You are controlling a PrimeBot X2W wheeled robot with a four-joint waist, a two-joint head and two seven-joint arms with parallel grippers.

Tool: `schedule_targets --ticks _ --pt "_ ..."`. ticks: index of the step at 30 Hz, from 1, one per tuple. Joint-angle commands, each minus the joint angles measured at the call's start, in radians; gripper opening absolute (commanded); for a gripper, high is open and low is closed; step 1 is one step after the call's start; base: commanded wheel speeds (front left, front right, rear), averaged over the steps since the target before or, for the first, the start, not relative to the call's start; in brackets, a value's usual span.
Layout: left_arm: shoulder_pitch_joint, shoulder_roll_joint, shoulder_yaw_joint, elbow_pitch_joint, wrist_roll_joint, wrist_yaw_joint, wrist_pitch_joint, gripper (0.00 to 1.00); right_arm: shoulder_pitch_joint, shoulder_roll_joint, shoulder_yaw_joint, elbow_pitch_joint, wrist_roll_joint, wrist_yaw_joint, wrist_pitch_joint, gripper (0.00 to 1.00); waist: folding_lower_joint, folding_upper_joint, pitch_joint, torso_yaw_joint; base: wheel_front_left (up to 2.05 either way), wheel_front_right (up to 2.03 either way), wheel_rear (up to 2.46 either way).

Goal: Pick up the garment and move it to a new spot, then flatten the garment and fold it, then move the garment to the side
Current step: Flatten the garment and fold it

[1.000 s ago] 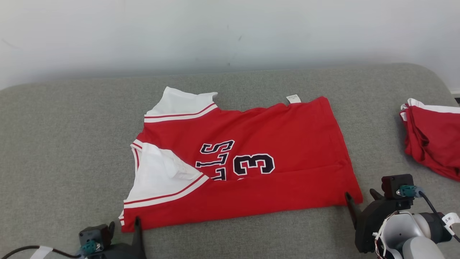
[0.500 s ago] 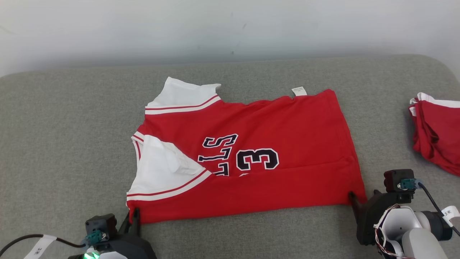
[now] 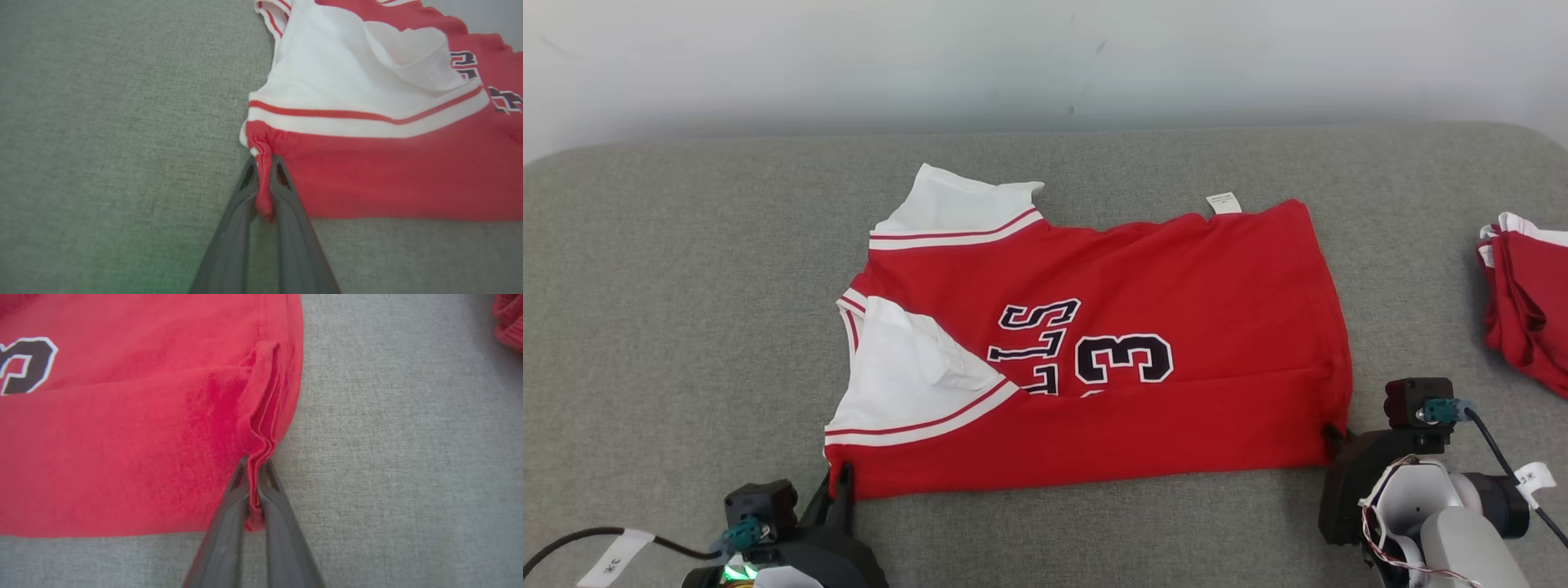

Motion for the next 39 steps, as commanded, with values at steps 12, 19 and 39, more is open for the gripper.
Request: schedule_targets --ticks 12,19,39 --pt "0.113 0.017 0.027 -0.124 -0.058 -0.004 -0.005 0.0 0.135 -0.01 -0.016 -0.167 0.083 -0.002 -0.02 0.0 0.0 0.0001 -0.055 0.004 0.0 0.0 0.0" --pt "0.228 0.047 0.047 -0.255 -0.075 0.029 0.027 0.0 0.276 0.018 -0.034 -0.349 0.116 -0.002 0.041 0.0 0.0 0.0001 -0.08 -0.002 0.0 0.0 0.0" --pt "0.375 0.117 0.069 -0.375 -0.072 0.131 0.132 1.0 0.422 0.055 -0.047 -0.523 0.102 -0.002 0.158 1.0 0.0 0.0001 -0.069 -0.023 0.0 0.0 0.0"
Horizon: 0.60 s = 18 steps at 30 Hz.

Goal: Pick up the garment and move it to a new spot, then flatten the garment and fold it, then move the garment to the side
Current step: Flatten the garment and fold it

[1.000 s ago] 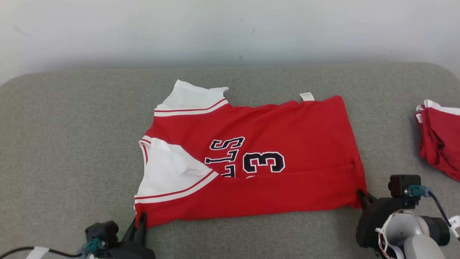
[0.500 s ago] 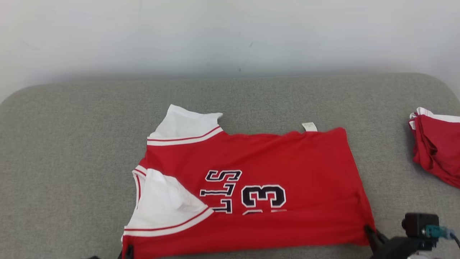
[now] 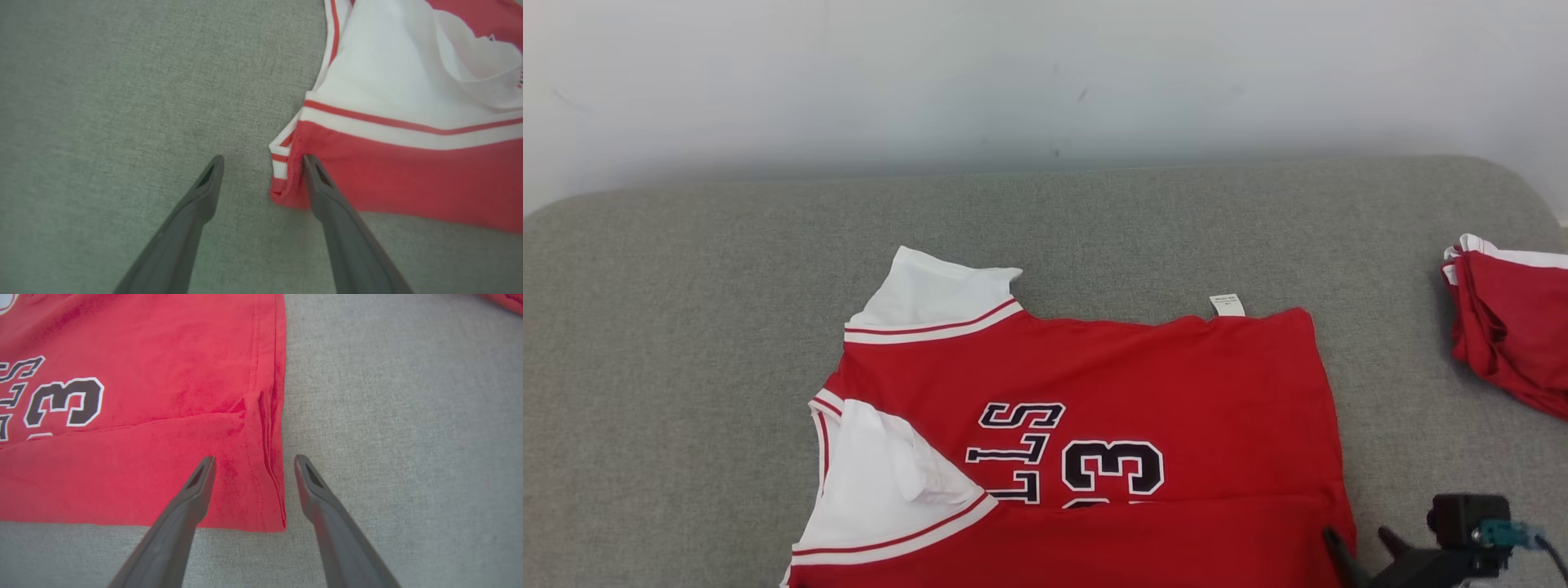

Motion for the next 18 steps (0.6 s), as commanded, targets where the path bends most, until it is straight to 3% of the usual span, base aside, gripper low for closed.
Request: schedule_targets --ticks 1,6,10,13,18 --pt "-0.008 0.026 0.009 -0.023 0.009 0.007 0.016 1.0 -0.034 -0.022 0.0 -0.021 -0.014 -0.003 0.003 1.0 0.0 0.0 0.011 -0.005 0.0 0.0 0.0" --pt "-0.113 0.106 0.006 -0.115 0.052 0.006 0.075 1.0 -0.145 -0.103 0.037 -0.061 -0.029 -0.003 0.036 1.0 0.0 0.0 0.044 -0.013 0.0 0.0 0.0" --pt "-0.279 0.143 -0.037 -0.152 0.096 -0.025 0.15 1.0 -0.269 -0.175 0.084 -0.071 -0.02 -0.003 0.07 1.0 0.0 0.0 0.096 -0.016 0.0 0.0 0.0" --pt "-0.441 0.137 -0.091 -0.147 0.121 -0.063 0.219 1.0 -0.382 -0.228 0.131 -0.053 -0.029 -0.003 0.092 1.0 0.0 0.0 0.151 -0.024 0.0 0.0 0.0" --pt "-0.705 0.117 -0.177 -0.005 0.167 -0.13 0.324 1.0 -0.566 -0.236 0.241 -0.032 -0.001 -0.003 0.102 1.0 0.0 0.0 0.244 -0.055 0.0 0.0 0.0"
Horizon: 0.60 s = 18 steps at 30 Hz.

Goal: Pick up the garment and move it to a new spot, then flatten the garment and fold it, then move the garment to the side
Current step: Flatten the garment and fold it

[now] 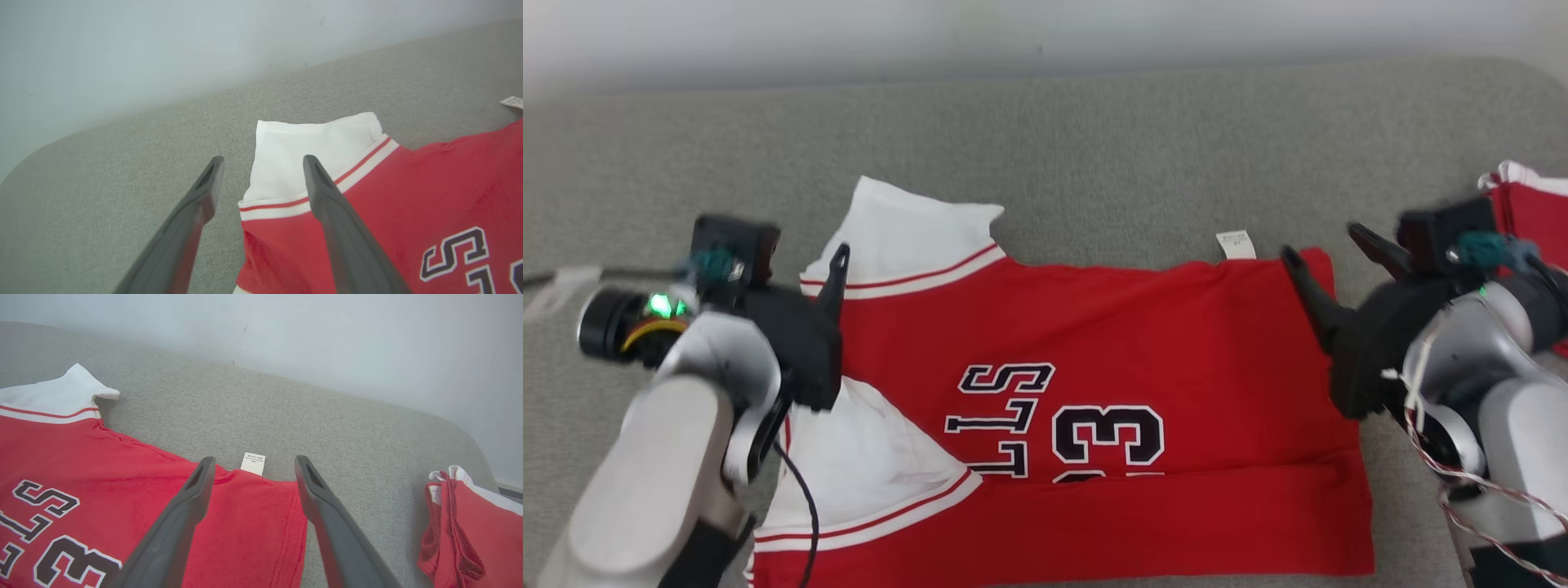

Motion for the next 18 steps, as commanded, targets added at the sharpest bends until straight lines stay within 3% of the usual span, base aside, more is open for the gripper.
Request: schedule_targets --ticks 1,9,18 --pt "-0.063 -0.015 -0.019 0.06 0.006 -0.016 0.029 1.0 -0.041 -0.012 0.034 0.017 0.004 -0.003 0.004 1.0 -0.0002 -0.0001 0.093 -0.039 0.0 0.0 0.0" --pt "-0.29 -0.026 -0.022 0.334 0.017 -0.034 0.077 1.0 -0.212 -0.029 0.16 0.108 0.02 -0.003 -0.031 1.0 -0.0002 -0.0001 0.17 -0.111 0.0 0.0 0.0" --pt "-0.402 0.002 -0.02 0.48 0.038 -0.019 0.057 1.0 -0.252 -0.032 0.19 0.146 0.034 -0.003 -0.073 1.0 -0.0002 -0.0001 0.221 -0.147 0.0 0.0 0.0"
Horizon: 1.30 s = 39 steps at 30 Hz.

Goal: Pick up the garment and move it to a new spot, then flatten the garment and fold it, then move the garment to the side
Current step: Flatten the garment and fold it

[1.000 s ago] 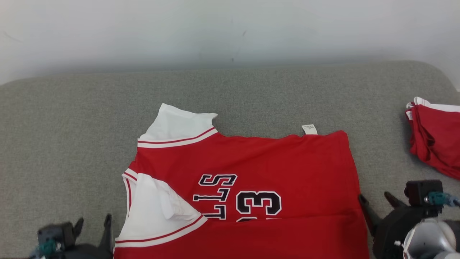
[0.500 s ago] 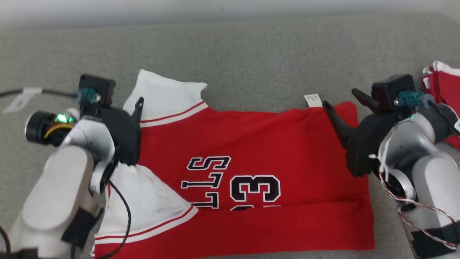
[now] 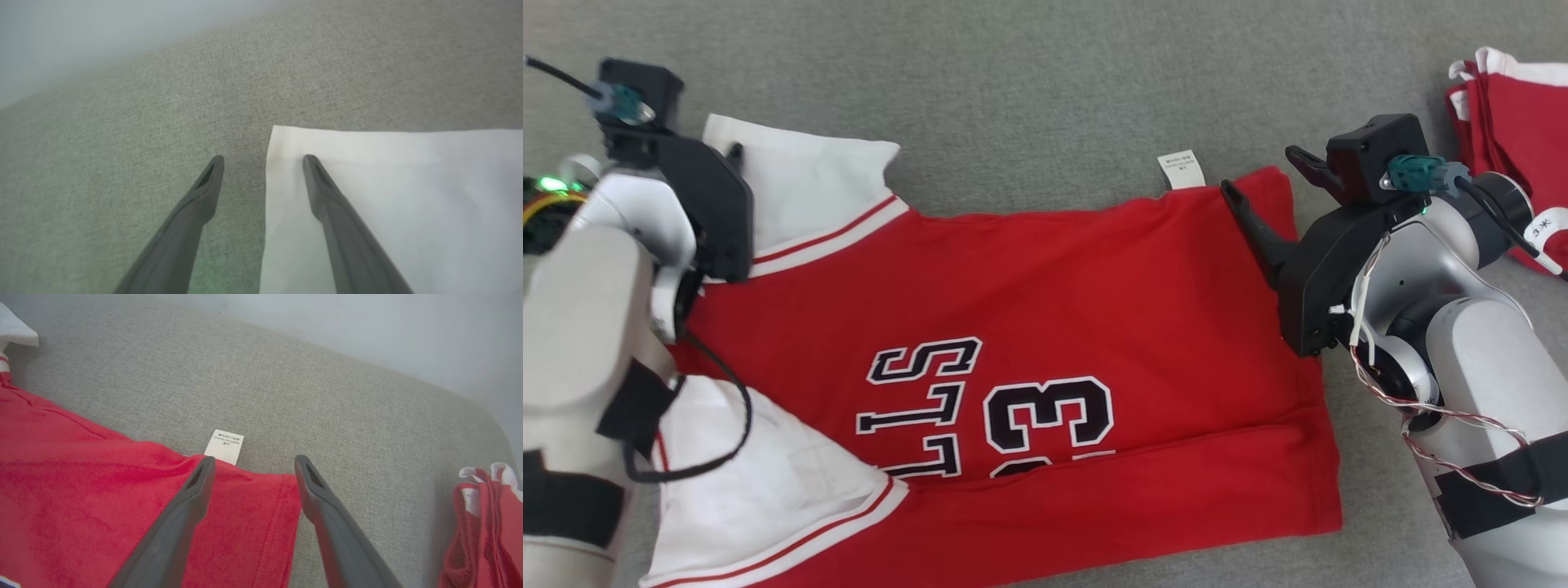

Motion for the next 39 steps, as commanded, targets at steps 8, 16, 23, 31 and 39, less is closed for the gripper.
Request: schedule_targets --ticks 8,16,23,31,39 --pt "-0.043 0.014 -0.006 0.079 -0.005 -0.009 0.031 0.97 0.0 0.006 -0.007 0.009 0.007 -0.003 -0.022 1.0 -0.0002 -0.0002 0.035 -0.029 0.0 0.0 0.0" --pt "-0.039 -0.008 0.008 0.12 -0.068 -0.026 0.121 0.0 -0.015 0.004 -0.013 0.014 0.008 -0.003 -0.01 1.0 -0.0002 -0.0002 0.048 -0.022 0.0 0.0 0.0" --pt "-0.038 -0.003 0.061 0.073 -0.135 -0.041 0.115 0.0 -0.045 -0.017 -0.06 0.029 -0.032 -0.003 0.046 1.0 -0.0002 -0.0002 0.066 -0.006 0.0 0.0 0.0" --pt "-0.029 0.028 0.084 -0.002 -0.173 -0.042 0.127 0.0 -0.04 -0.026 -0.077 0.09 -0.058 -0.003 0.09 1.0 -0.0002 -0.0002 0.066 0.02 0.0 0.0 0.0" --pt "-0.022 0.032 0.078 -0.058 -0.172 -0.036 0.129 0.0 -0.074 -0.024 -0.029 0.172 -0.023 -0.003 0.093 1.0 -0.0002 -0.0002 0.072 0.025 0.0 0.0 0.0"
